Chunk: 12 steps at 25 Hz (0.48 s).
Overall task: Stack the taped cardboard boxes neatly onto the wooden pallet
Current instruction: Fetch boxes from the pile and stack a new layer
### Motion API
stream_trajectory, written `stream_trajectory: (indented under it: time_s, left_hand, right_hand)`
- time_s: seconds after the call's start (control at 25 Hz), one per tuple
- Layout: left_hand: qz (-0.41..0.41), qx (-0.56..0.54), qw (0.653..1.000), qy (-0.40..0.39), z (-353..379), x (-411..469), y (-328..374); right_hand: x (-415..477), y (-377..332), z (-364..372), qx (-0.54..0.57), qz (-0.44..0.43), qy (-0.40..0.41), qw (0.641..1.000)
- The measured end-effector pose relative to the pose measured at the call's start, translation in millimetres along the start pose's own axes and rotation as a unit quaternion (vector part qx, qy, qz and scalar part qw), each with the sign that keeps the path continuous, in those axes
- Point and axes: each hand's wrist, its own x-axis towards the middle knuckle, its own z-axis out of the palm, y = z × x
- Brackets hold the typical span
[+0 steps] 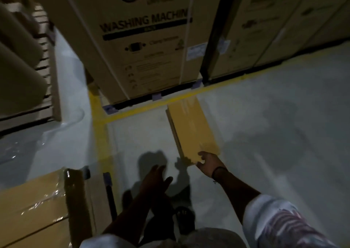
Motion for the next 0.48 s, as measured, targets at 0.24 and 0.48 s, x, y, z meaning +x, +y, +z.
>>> stream_trajectory:
  time_s: [0.24, 0.48]
  left_hand:
    - [0.044, 0.023, 0.998, -0.045, -7, 96, -20]
    - [0.031, -0.002, 0.999, -0.033, 11, 195, -10]
  right_hand:
    - [42, 7, 10, 0.020, 0.077, -0.001, 0.997]
    - [156, 21, 17, -0.040, 0.038, -0.021, 0.998]
